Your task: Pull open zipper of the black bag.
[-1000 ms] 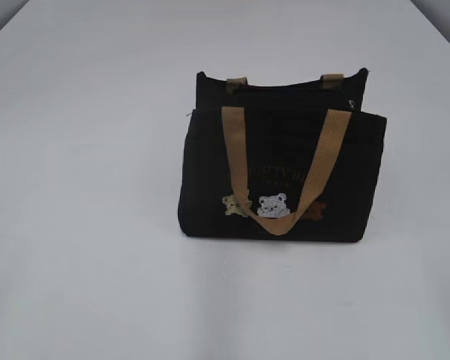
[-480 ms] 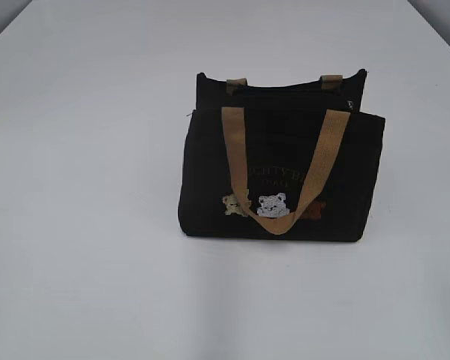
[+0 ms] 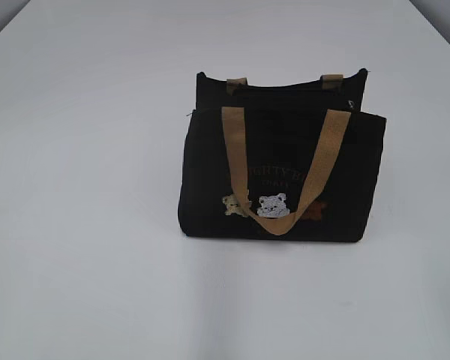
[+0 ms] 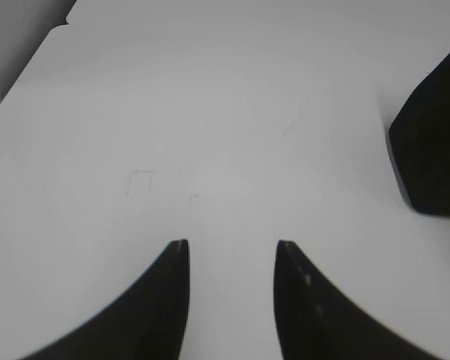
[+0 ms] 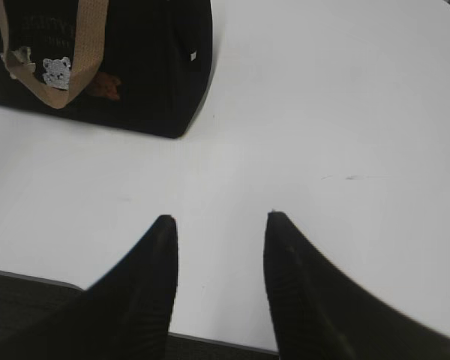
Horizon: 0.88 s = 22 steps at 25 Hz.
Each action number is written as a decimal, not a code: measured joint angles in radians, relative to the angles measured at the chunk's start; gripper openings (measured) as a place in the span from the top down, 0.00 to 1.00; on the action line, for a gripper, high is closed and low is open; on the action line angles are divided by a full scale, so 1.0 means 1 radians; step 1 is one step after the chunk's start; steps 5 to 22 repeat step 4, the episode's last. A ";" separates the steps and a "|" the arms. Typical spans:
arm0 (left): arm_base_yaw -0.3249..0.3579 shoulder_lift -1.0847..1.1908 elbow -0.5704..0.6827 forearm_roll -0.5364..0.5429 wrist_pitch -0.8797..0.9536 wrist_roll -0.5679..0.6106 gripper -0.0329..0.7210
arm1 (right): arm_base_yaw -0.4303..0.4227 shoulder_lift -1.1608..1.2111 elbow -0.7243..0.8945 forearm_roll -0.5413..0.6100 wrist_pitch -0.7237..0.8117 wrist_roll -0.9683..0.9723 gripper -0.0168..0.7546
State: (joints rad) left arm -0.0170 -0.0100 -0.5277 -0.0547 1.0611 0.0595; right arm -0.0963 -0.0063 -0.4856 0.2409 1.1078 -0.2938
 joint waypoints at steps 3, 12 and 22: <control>0.000 0.000 0.000 0.000 0.000 0.000 0.57 | 0.000 0.000 0.000 0.000 0.000 0.000 0.58; 0.000 0.000 0.000 0.000 0.000 0.000 0.57 | 0.000 0.000 0.000 0.000 0.000 0.000 0.58; 0.000 0.000 0.000 0.000 0.000 0.000 0.57 | 0.000 0.000 0.000 0.000 0.000 0.000 0.58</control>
